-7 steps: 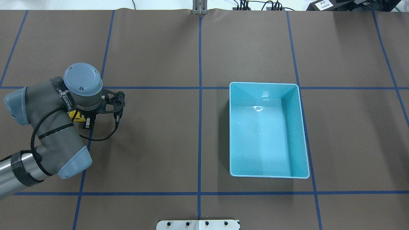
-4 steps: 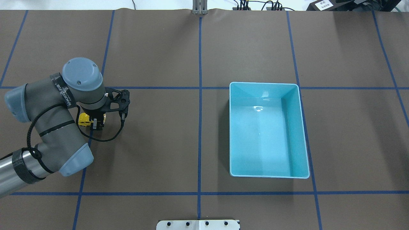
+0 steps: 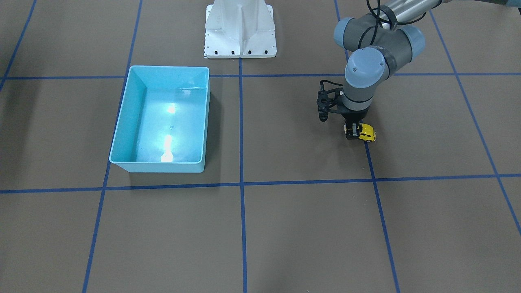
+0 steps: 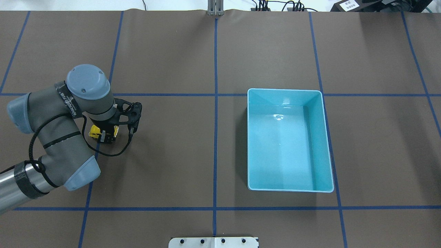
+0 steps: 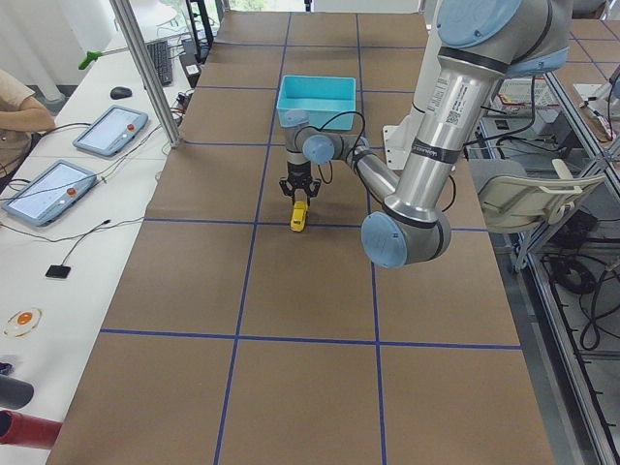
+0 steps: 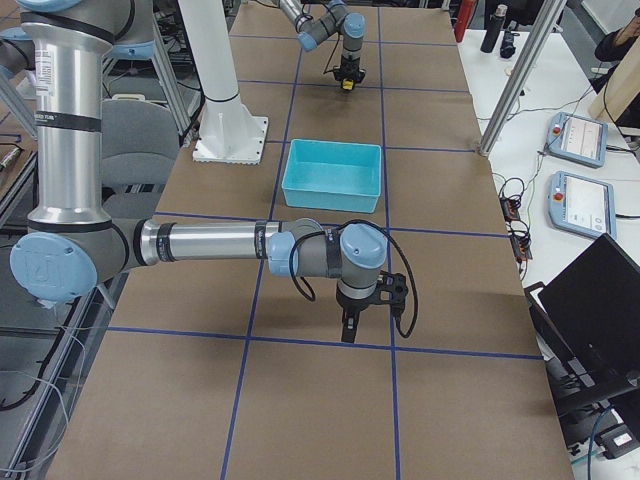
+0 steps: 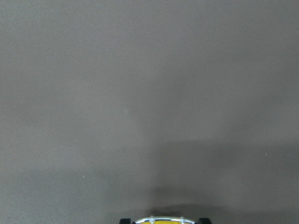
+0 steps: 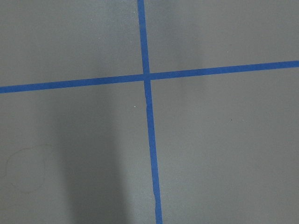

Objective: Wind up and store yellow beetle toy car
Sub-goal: 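Drag the car backward toward the robot with the left gripper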

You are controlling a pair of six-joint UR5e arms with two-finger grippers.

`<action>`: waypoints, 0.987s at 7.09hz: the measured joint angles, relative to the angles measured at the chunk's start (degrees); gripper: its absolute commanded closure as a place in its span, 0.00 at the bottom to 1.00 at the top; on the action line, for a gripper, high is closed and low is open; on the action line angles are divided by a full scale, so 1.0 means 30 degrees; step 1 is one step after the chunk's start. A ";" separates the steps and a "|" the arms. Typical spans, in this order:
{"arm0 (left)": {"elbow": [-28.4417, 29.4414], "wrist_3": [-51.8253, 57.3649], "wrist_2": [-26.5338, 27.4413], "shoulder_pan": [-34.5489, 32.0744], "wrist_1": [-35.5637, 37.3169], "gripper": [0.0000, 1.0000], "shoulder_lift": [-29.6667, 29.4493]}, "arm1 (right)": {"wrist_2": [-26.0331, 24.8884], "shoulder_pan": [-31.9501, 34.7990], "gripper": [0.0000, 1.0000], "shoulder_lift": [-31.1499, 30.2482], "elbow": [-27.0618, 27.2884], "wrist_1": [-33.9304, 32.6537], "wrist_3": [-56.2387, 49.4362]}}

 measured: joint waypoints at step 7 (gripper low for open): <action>0.0416 -0.0158 0.0121 0.0000 -0.0501 1.00 0.0037 | -0.0001 0.0000 0.01 0.0000 -0.0001 0.0002 0.0000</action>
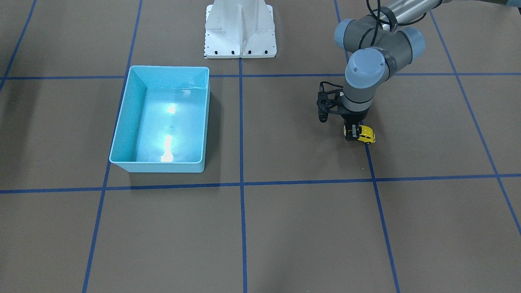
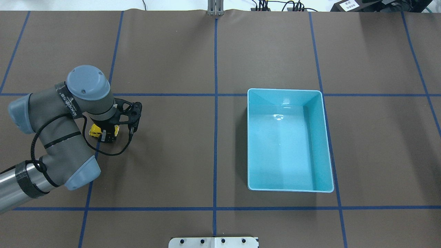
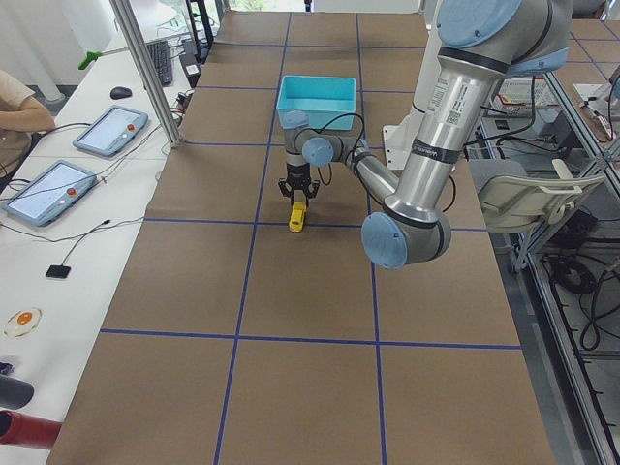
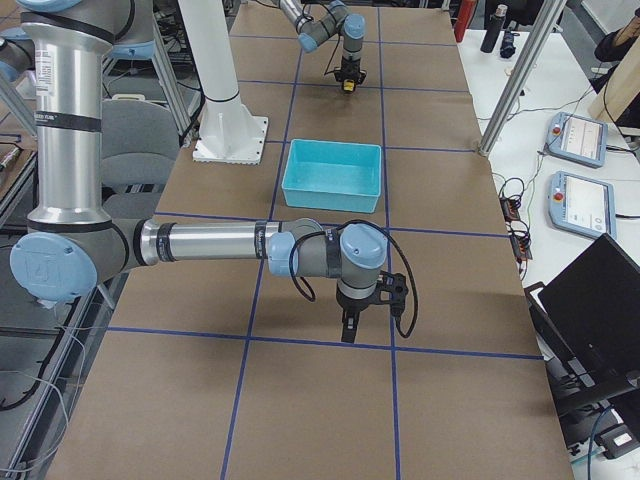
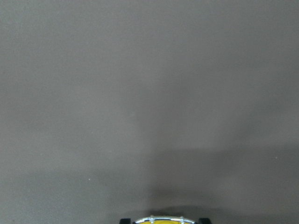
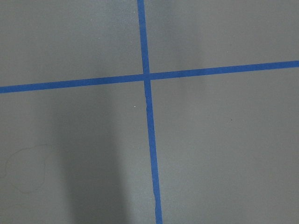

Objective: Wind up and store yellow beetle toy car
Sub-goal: 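Drag the car backward toward the robot with the left gripper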

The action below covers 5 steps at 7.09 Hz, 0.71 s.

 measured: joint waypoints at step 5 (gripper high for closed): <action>-0.0054 0.0027 0.0800 -0.0029 -0.0805 1.00 0.0362 | 0.0000 0.0001 0.01 0.0000 -0.0001 -0.0001 0.0000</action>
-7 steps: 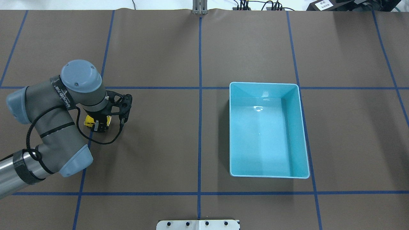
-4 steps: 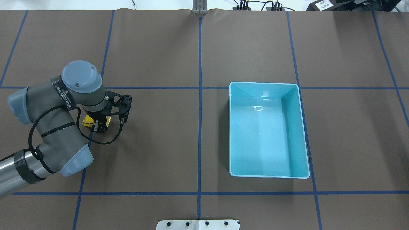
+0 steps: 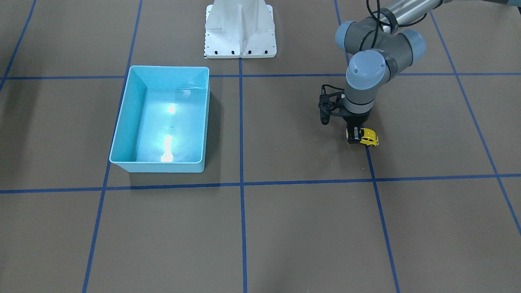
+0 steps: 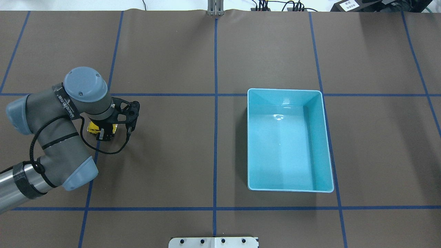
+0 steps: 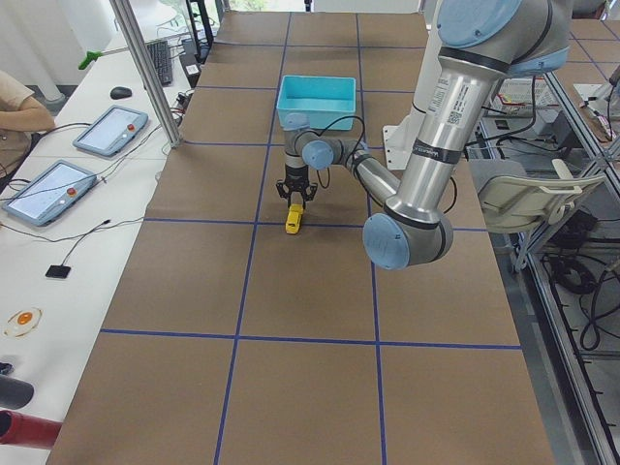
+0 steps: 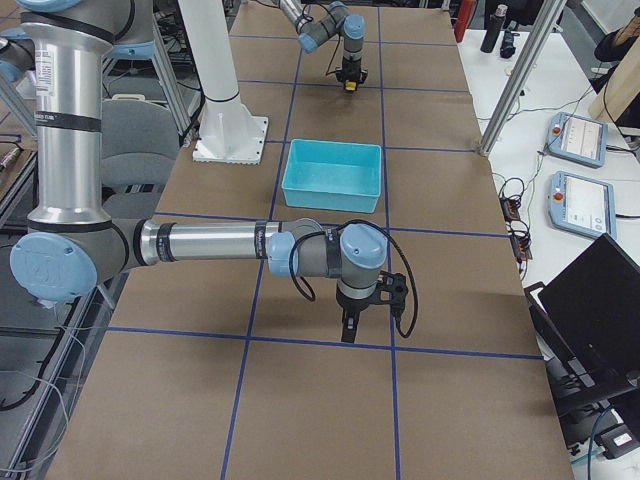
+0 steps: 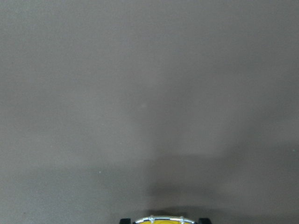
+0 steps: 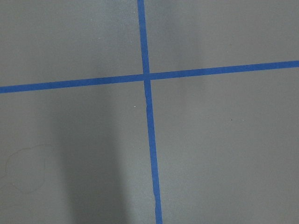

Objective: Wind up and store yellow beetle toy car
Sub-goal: 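Drag the car backward toward the robot with the left gripper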

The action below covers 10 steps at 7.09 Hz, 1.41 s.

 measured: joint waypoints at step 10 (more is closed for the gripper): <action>-0.0136 0.0143 -0.0490 -0.0219 -0.1668 1.00 0.1740 | 0.0000 0.0000 0.01 -0.0065 0.0072 -0.0065 -0.0014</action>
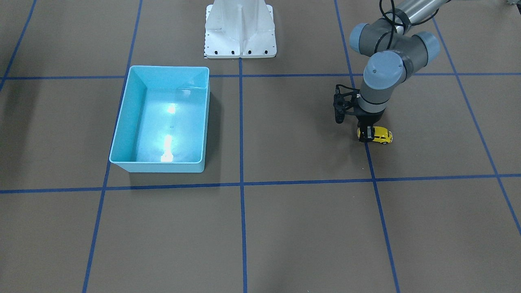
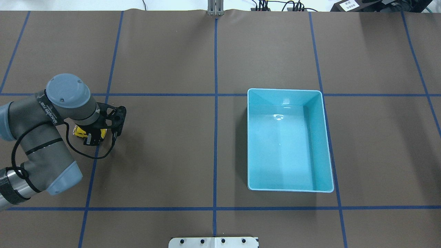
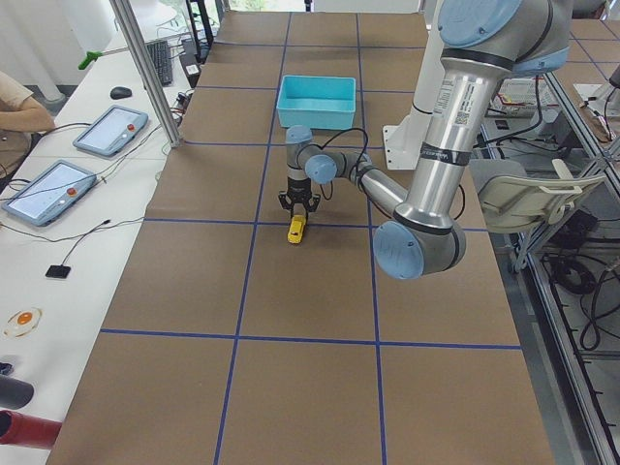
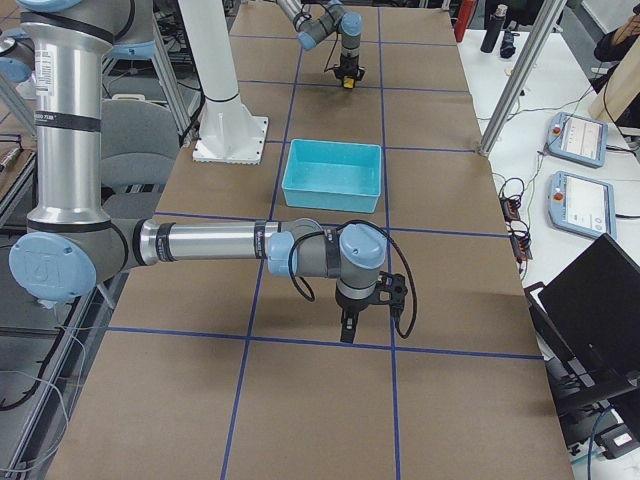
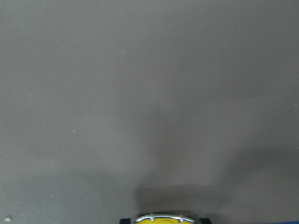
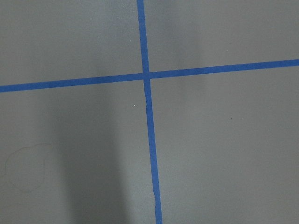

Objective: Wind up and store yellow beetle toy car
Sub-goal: 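Drag the car backward toward the robot with the left gripper, then keep pulling the car back toward the robot with the left gripper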

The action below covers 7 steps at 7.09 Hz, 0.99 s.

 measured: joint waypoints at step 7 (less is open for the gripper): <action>-0.0330 0.0276 -0.0648 -0.0481 -0.1358 1.00 0.1396 | 0.0000 0.0000 0.01 -0.0050 0.0104 -0.0070 -0.0003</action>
